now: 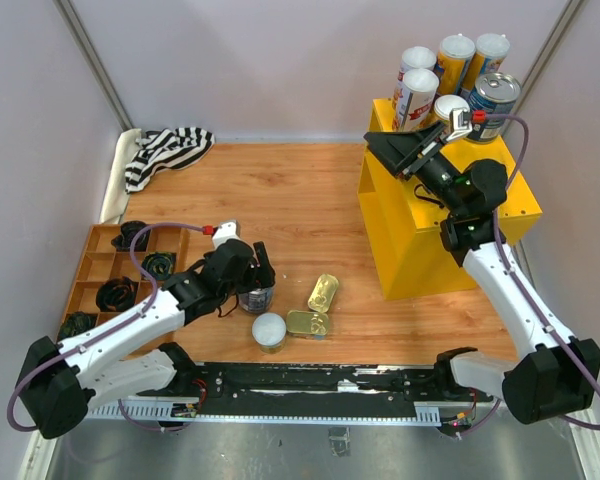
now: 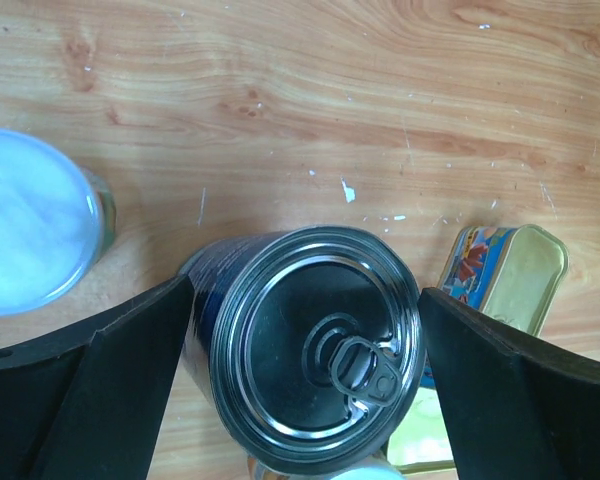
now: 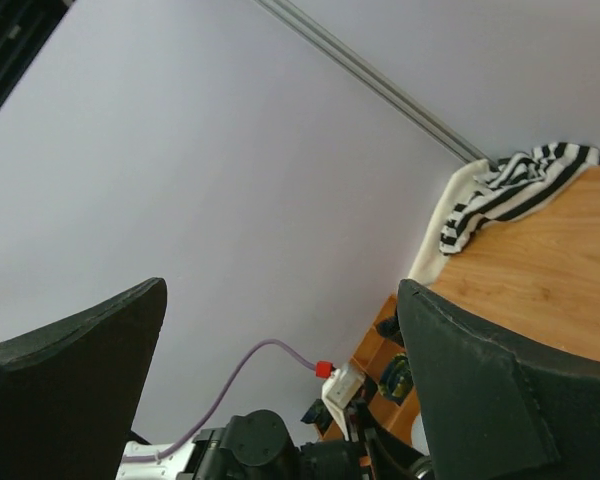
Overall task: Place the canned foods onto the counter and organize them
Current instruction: Move the canned food to the center of the board.
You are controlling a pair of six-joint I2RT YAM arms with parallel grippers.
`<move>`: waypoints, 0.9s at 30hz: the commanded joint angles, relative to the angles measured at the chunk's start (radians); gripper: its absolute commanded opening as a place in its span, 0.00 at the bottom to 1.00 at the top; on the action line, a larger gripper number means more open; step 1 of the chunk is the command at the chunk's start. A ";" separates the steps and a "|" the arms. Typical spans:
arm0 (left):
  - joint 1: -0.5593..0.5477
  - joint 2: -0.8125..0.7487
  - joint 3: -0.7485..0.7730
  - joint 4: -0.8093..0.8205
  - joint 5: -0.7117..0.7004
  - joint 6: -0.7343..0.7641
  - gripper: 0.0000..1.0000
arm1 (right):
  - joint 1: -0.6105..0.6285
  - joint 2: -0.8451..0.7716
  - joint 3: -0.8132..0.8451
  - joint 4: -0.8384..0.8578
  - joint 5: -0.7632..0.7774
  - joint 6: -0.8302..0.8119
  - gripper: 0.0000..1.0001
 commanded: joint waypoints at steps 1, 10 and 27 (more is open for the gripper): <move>-0.004 0.062 0.008 -0.018 -0.011 0.050 1.00 | -0.002 -0.011 -0.004 -0.088 -0.009 -0.142 0.98; -0.004 -0.051 0.009 -0.063 -0.020 0.044 1.00 | -0.001 -0.101 0.015 -0.217 0.044 -0.371 0.99; -0.008 0.010 0.041 -0.095 0.158 0.100 1.00 | -0.001 -0.166 0.033 -0.277 0.049 -0.526 0.99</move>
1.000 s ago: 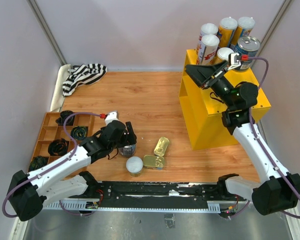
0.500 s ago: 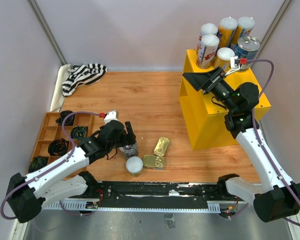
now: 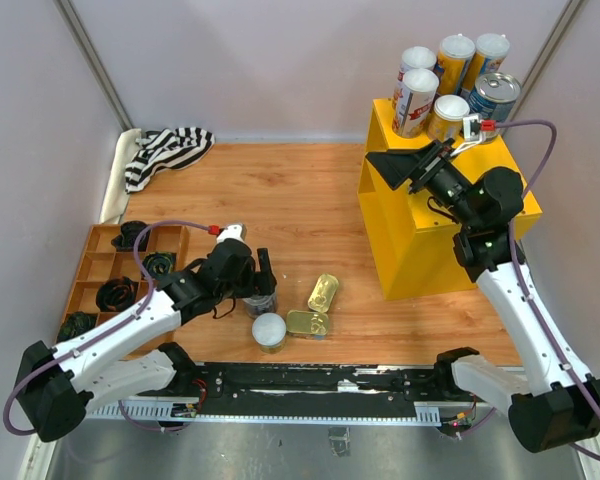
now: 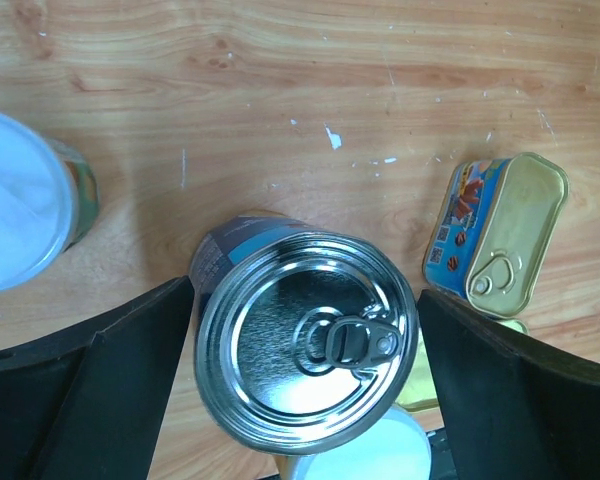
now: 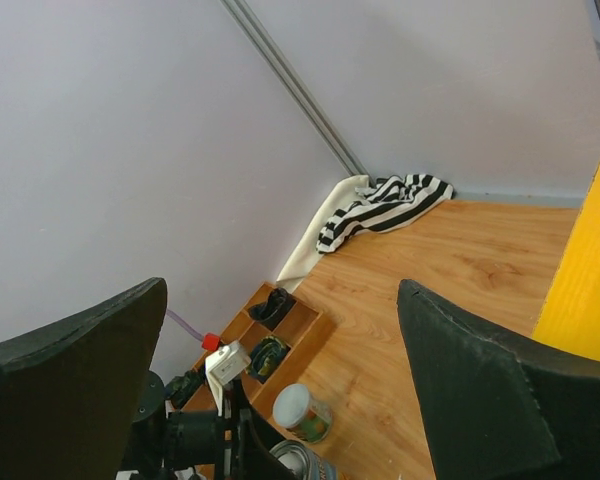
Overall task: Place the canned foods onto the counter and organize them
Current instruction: Move the canned food to the center of the board.
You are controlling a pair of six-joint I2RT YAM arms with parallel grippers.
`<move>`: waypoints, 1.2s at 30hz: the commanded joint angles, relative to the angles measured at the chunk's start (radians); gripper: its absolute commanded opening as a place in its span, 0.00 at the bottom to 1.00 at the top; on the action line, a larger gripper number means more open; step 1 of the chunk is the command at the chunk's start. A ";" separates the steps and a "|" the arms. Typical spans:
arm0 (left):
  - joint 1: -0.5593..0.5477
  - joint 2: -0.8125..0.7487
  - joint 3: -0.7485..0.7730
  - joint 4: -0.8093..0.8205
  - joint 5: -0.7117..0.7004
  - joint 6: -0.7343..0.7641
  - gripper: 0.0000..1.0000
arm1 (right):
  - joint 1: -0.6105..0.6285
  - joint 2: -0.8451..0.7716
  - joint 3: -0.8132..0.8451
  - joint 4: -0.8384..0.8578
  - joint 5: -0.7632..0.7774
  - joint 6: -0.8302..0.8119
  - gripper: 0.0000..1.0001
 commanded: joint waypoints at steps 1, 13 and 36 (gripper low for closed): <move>-0.013 0.038 0.009 -0.012 0.049 0.028 1.00 | -0.001 -0.048 0.032 -0.018 0.016 -0.105 0.98; -0.059 0.100 0.109 -0.043 0.022 0.080 1.00 | -0.001 -0.055 0.055 -0.119 0.074 -0.154 0.98; -0.097 0.214 0.147 -0.119 0.024 0.140 0.99 | -0.001 -0.076 0.050 -0.151 0.111 -0.175 0.98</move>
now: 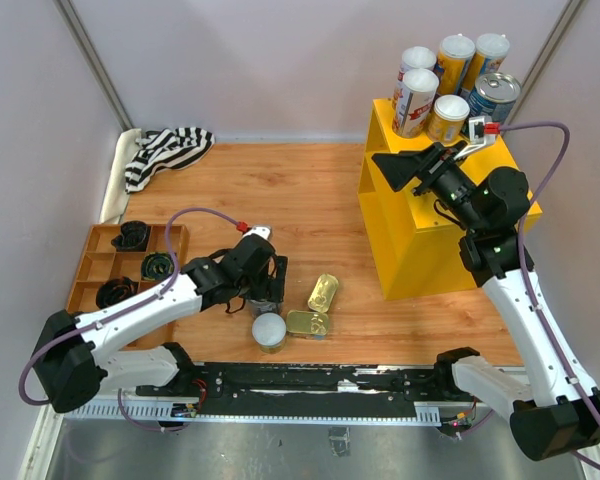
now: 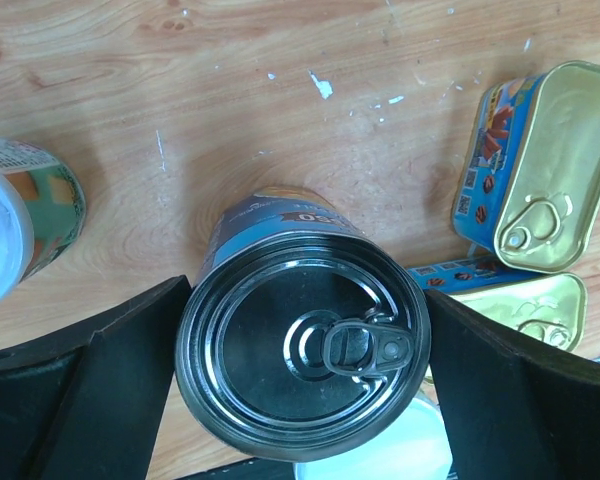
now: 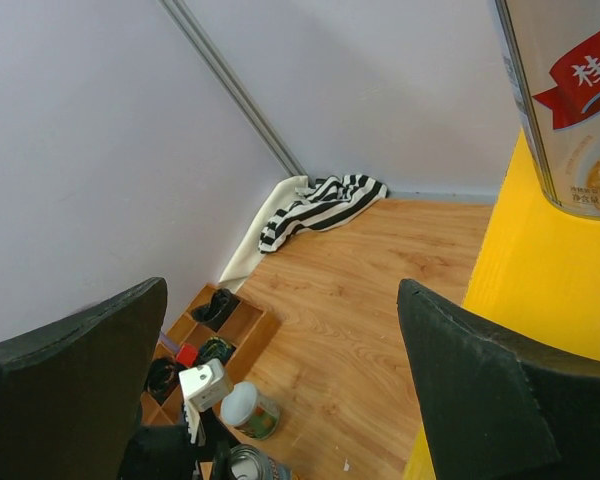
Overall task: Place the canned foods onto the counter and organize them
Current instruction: Move the canned food to the center of the board.
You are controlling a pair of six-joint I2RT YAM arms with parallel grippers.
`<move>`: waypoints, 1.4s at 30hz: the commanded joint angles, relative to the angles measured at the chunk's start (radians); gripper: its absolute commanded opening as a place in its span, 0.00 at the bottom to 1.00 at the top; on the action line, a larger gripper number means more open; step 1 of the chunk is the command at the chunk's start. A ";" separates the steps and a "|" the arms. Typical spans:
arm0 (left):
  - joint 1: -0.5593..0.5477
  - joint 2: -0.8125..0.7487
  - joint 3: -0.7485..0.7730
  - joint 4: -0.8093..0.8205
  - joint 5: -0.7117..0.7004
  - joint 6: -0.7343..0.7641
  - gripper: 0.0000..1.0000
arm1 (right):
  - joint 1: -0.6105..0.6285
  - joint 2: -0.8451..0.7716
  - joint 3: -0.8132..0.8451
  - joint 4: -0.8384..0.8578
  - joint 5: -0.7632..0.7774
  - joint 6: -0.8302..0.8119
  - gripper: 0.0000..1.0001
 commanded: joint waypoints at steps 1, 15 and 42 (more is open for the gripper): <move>-0.026 0.042 0.022 -0.019 -0.020 0.023 0.95 | -0.001 -0.026 0.016 0.005 0.022 -0.021 0.98; -0.026 0.188 0.105 0.039 -0.124 0.097 0.39 | -0.003 -0.033 0.022 -0.039 0.070 -0.066 0.98; 0.015 0.410 0.311 0.249 -0.081 0.210 0.82 | 0.000 -0.071 0.037 -0.098 0.092 -0.246 0.98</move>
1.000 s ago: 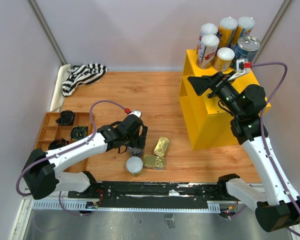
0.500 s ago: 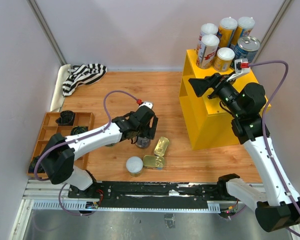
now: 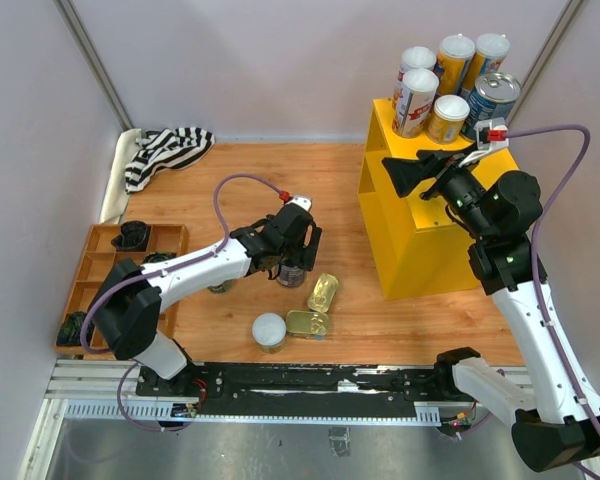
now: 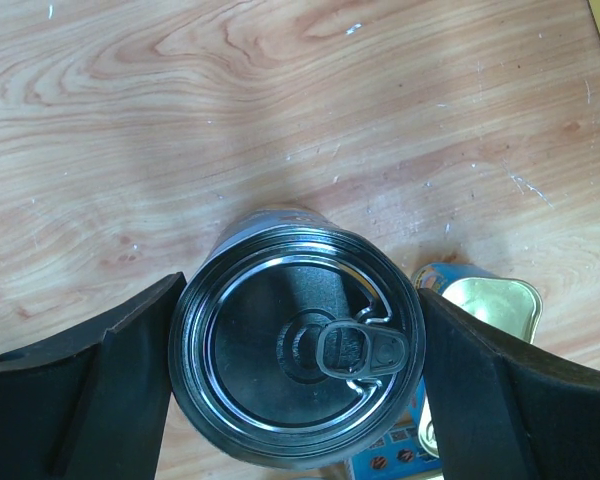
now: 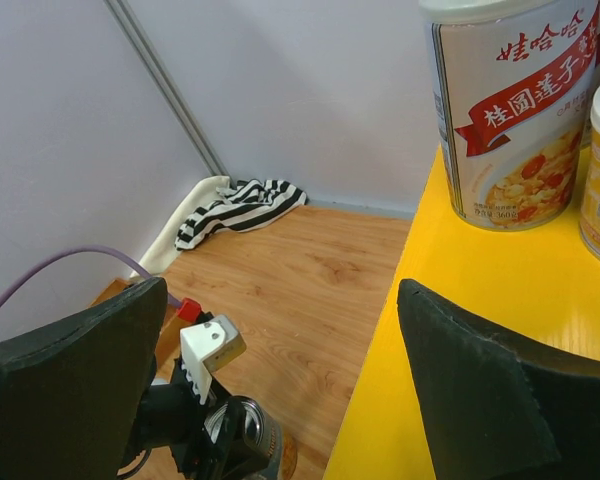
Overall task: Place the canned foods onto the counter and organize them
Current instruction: Move the canned food to the center of the board, then pick up the canned food from the center of the board.
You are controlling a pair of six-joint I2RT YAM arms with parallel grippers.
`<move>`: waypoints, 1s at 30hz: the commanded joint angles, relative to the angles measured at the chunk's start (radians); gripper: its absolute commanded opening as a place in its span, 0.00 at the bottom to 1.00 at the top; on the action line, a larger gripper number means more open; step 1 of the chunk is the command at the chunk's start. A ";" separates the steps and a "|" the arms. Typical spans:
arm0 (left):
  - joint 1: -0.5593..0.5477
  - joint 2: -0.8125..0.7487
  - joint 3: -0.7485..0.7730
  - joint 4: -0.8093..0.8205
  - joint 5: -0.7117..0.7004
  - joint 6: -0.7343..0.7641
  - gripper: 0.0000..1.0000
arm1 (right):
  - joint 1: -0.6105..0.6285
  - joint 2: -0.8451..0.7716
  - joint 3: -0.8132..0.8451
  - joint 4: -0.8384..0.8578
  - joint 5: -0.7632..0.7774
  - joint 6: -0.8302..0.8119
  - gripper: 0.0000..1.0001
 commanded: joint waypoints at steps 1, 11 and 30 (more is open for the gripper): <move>0.008 -0.015 0.023 0.041 0.000 0.034 0.87 | 0.000 -0.006 -0.006 0.051 0.001 -0.004 0.98; 0.067 -0.214 0.033 0.064 0.069 0.043 1.00 | 0.032 0.031 0.025 0.065 -0.035 0.005 0.99; 0.461 -0.519 -0.125 0.153 0.320 -0.019 1.00 | 0.586 0.261 0.155 -0.005 0.262 -0.333 0.98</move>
